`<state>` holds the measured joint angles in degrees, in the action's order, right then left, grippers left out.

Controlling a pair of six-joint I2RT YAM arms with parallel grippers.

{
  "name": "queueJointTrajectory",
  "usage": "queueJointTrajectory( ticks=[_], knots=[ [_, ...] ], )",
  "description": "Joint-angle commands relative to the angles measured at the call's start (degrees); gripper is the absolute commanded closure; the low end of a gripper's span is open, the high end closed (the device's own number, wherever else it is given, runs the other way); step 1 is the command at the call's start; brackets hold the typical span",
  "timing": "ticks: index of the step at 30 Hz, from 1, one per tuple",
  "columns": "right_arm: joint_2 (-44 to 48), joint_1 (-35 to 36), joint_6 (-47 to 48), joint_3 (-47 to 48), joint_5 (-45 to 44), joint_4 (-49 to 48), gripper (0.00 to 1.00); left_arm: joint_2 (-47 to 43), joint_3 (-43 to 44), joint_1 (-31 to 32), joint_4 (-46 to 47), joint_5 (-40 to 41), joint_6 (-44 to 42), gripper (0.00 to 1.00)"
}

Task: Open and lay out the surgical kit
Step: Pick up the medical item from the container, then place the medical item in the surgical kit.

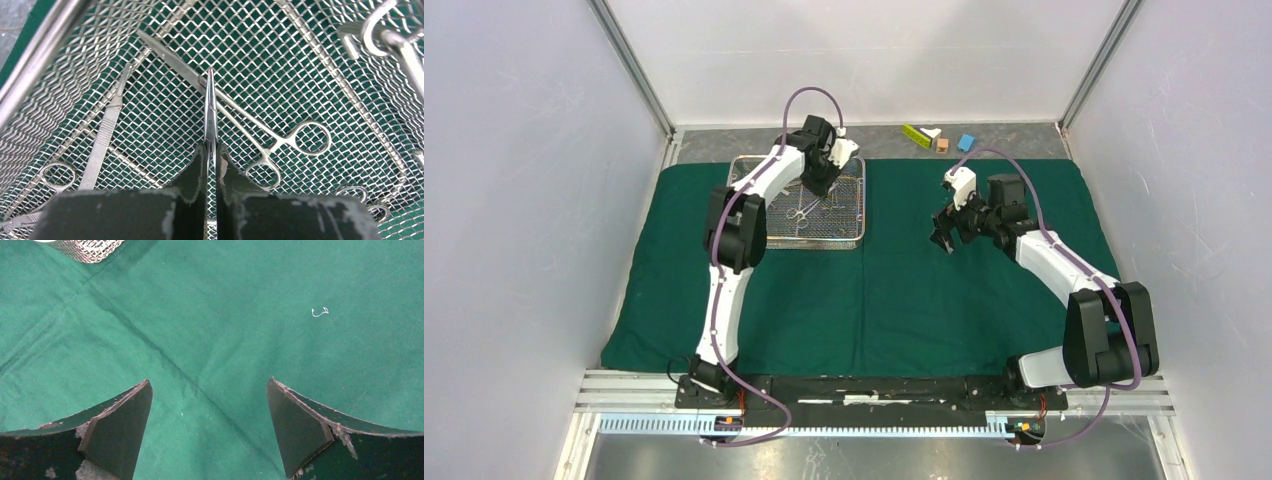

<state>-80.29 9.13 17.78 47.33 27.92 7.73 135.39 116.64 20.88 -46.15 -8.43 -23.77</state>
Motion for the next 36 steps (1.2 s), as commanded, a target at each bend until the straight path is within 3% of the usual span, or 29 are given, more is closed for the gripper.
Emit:
queueJointTrajectory(
  ticks=[1,12,17,21,27,36],
  knots=[
    [2.1,-0.4,1.4,1.9,-0.4,0.3,0.08,-5.6,0.4,-0.4,4.1,0.9,5.8,0.98],
    [2.9,-0.9,1.5,2.9,-0.4,0.4,0.08,-17.2,-4.4,-0.3,9.2,5.7,13.8,0.98],
    [3.5,-1.1,1.8,3.7,-0.7,0.9,0.08,-23.2,-8.9,-0.3,8.6,8.0,21.3,0.98],
    [4.3,-1.3,2.4,4.5,-1.5,1.4,0.08,-33.0,-20.3,0.6,10.0,8.2,26.5,0.98],
    [4.1,-1.4,2.6,5.0,-3.1,1.2,0.08,-50.4,-40.3,6.6,15.5,13.8,26.5,0.98],
    [7.2,-2.8,9.3,0.2,-12.0,1.9,0.08,-68.7,-58.8,10.0,12.7,9.0,35.4,0.98]
  ],
)
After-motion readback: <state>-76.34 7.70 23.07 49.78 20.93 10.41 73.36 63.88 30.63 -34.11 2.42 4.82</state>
